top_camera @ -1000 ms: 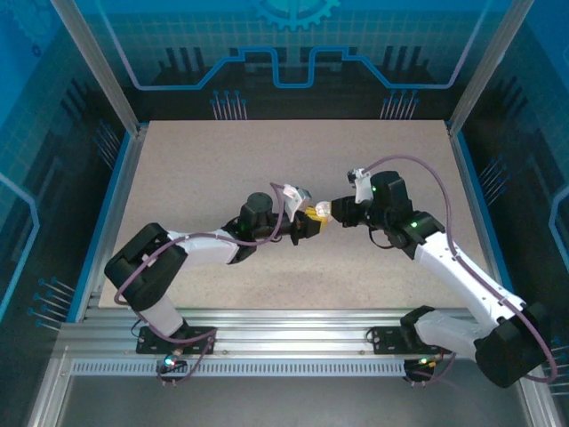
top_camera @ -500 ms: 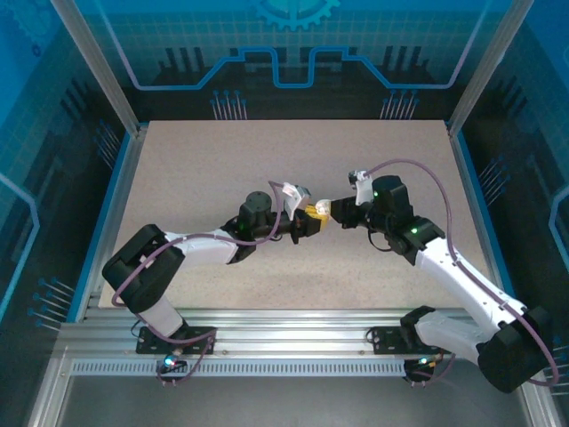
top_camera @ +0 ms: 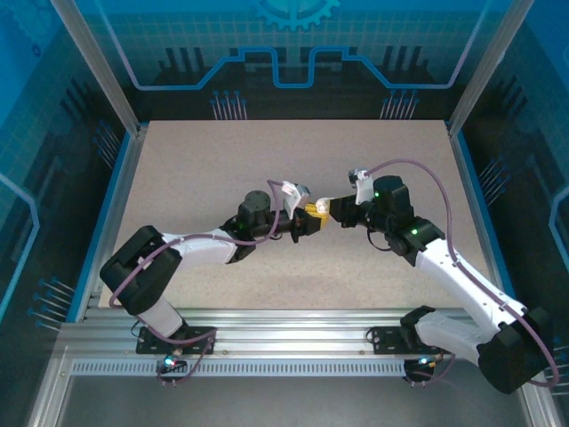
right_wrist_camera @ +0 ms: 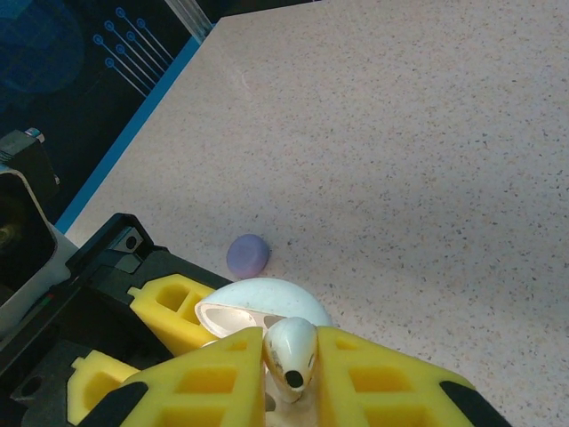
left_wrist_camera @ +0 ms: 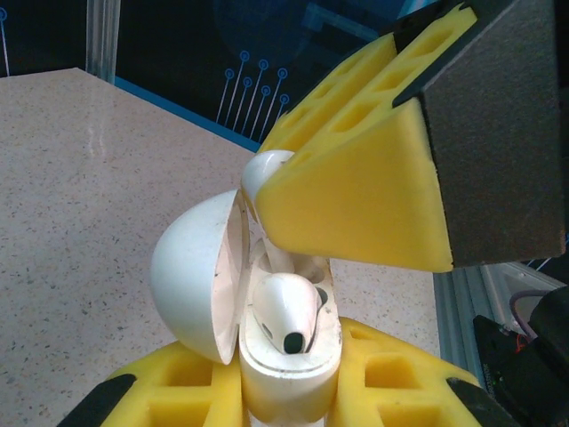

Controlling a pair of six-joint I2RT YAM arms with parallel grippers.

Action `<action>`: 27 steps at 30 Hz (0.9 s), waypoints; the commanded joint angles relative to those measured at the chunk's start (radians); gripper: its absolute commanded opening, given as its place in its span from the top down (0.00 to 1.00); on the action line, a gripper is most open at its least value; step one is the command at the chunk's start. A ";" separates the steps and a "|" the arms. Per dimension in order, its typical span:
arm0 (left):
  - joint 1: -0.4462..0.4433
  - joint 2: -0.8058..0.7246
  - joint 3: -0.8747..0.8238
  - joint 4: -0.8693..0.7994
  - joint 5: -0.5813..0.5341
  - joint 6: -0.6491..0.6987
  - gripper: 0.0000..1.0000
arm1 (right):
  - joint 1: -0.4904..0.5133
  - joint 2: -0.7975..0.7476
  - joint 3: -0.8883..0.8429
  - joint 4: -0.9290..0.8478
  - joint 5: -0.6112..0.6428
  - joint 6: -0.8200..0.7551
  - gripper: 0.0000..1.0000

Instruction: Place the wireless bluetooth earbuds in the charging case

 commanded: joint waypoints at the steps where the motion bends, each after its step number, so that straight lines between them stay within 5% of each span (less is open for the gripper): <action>1: -0.005 -0.051 0.025 0.070 -0.007 0.009 0.84 | 0.014 -0.017 -0.028 -0.024 -0.029 -0.001 0.80; 27: -0.006 -0.087 -0.008 0.132 0.009 0.023 0.84 | -0.040 -0.047 -0.047 -0.025 -0.208 -0.057 0.80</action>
